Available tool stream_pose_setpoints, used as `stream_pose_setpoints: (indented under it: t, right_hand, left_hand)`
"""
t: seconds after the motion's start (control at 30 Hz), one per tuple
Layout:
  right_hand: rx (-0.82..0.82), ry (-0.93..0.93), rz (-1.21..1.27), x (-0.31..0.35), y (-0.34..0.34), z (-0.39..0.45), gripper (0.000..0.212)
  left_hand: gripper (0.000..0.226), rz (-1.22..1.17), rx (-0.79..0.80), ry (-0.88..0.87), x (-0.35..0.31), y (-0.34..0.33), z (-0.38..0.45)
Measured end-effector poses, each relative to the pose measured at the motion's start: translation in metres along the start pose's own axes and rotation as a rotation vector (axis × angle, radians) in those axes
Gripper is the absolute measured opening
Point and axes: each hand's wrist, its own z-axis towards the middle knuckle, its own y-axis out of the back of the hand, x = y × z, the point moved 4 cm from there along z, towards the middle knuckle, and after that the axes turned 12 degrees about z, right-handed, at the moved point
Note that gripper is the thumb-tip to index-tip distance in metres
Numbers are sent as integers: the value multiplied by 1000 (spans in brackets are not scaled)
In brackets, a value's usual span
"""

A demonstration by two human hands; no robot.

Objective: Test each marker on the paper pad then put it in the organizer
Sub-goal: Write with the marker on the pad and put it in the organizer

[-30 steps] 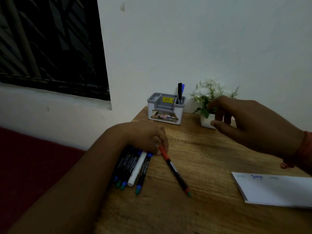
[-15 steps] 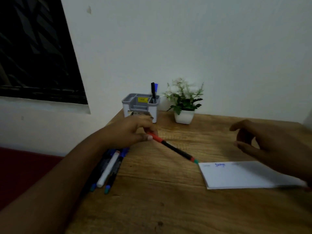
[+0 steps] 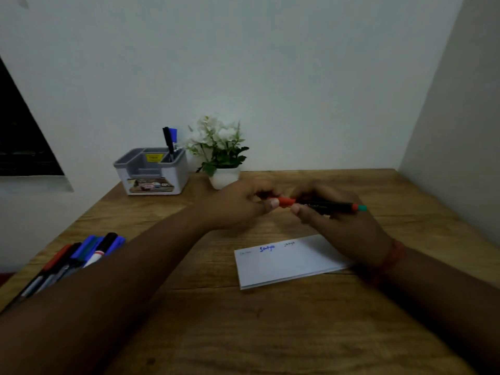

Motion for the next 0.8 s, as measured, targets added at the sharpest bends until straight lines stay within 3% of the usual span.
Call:
stream_pose_setpoints:
  t: [0.1,0.23,0.8]
  right_hand:
    - [-88,-88,120,-8,2,1,1]
    - [-148,-120,185,-14,3,0,8]
    - [-75,186,-41,-8,3,4,16]
  left_hand:
    - [20,-137,-1,-23,-6,-16,13]
    - [28,-270,-16,0,-3,-33,13]
    - [36,-258,73,54,11,-42,16]
